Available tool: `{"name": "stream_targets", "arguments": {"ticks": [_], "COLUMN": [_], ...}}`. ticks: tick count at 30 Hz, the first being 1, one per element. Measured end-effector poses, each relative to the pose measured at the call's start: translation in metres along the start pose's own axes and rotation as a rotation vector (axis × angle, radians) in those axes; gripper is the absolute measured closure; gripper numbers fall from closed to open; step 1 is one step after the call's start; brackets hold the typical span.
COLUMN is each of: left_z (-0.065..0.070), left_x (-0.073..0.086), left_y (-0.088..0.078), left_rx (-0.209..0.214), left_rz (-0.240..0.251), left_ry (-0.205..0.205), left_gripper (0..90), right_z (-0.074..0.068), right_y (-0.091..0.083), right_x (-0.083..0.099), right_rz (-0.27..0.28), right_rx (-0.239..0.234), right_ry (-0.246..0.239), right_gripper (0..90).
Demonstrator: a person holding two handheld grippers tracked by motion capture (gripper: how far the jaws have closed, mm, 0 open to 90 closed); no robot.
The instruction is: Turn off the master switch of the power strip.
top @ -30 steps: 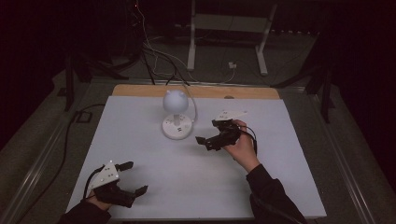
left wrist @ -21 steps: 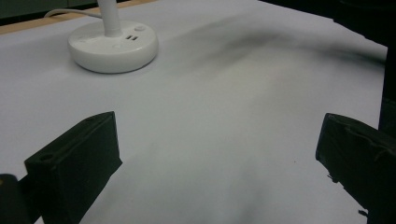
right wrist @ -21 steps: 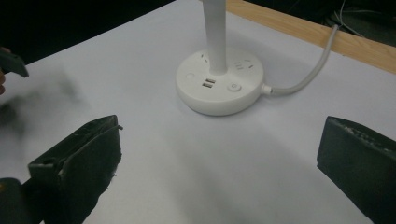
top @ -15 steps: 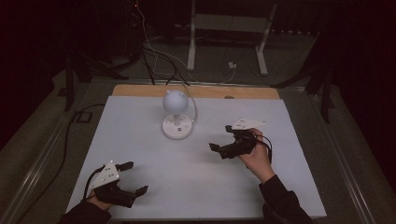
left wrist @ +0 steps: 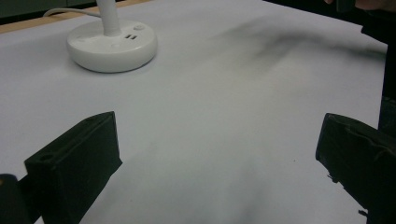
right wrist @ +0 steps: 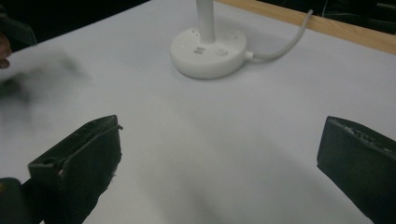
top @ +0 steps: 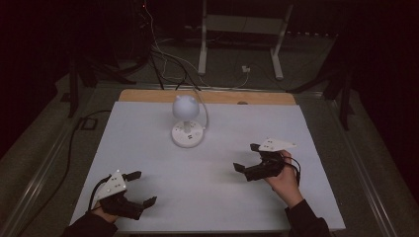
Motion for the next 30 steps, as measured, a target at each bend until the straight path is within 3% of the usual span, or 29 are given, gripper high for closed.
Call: {"name": "stream_targets", "arguments": {"ticks": [9, 26, 30], "left_z": [0.0, 0.0, 0.0], "left_x": [0.0, 0.0, 0.0], "left_y": [0.0, 0.0, 0.0], "left_rx": [0.0, 0.0, 0.0], "left_rz": [0.0, -0.002, -0.004], "left_ry": [0.0, 0.001, 0.001], "left_gripper": [0.3, 0.3, 0.3], "right_z": [0.009, 0.021, 0.023], "right_y": [-0.017, -0.046, -0.054], "right_x": [0.034, 0.081, 0.093], "right_rz": [-0.036, -0.079, -0.122], "right_rx": [0.043, 0.105, 0.121], "right_ry": [0.026, 0.054, 0.069], "right_gripper": [0.0, 0.0, 0.0]}}
Point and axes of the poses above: each handheld gripper's, and its own axes: y roughly forward along the jaws, x roughly out of its underside, z roughly to its right, the point moved 2 cm from there along y, roughly forward along the jaws, and after that the axes turned 6 degrees about y, right-handed, at the moved point
